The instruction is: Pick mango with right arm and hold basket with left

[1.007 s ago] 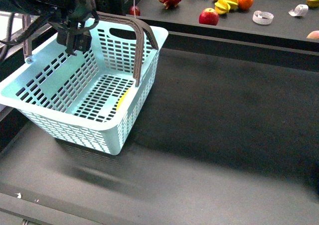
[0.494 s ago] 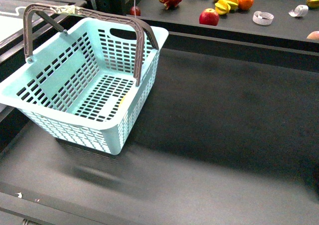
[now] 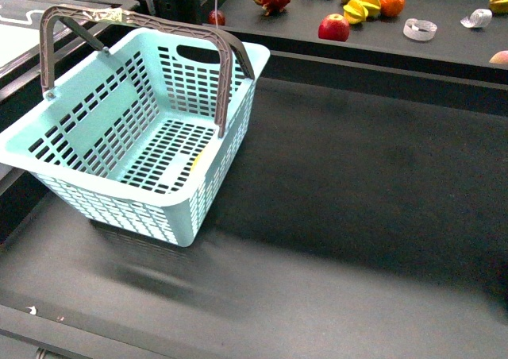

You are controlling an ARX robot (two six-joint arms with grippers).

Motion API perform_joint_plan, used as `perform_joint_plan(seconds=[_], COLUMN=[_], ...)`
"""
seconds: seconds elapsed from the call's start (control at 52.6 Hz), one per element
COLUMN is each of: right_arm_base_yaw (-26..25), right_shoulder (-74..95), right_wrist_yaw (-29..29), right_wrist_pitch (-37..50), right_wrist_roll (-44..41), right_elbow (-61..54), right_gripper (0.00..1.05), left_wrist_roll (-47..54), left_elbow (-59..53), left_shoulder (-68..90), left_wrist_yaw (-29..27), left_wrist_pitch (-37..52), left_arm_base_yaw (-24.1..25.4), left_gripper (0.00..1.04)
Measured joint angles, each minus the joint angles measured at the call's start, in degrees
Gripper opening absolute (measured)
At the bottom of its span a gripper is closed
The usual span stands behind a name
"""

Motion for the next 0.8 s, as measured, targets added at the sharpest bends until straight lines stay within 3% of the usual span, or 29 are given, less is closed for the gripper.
perform_joint_plan(seconds=[0.247,0.323,0.798], right_arm_base_yaw=[0.0,0.0,0.0], right_shoulder=[0.0,0.0,0.0], right_wrist_yaw=[0.0,0.0,0.0], right_wrist_pitch=[0.0,0.0,0.0], right_wrist_roll=[0.0,0.0,0.0], right_elbow=[0.0,0.0,0.0], right_gripper=[0.97,0.97,0.97], left_wrist_roll=[7.5,7.7,8.4], left_elbow=[-9.0,-10.8,-15.7], left_shoulder=[-7.6,-10.9,-35.6], left_wrist_yaw=[-2.1,-6.0,-6.2], left_wrist_pitch=[1.1,-0.9,-19.6], left_arm_base_yaw=[-2.1,-4.6,-6.1], left_gripper=[0.04,0.04,0.04])
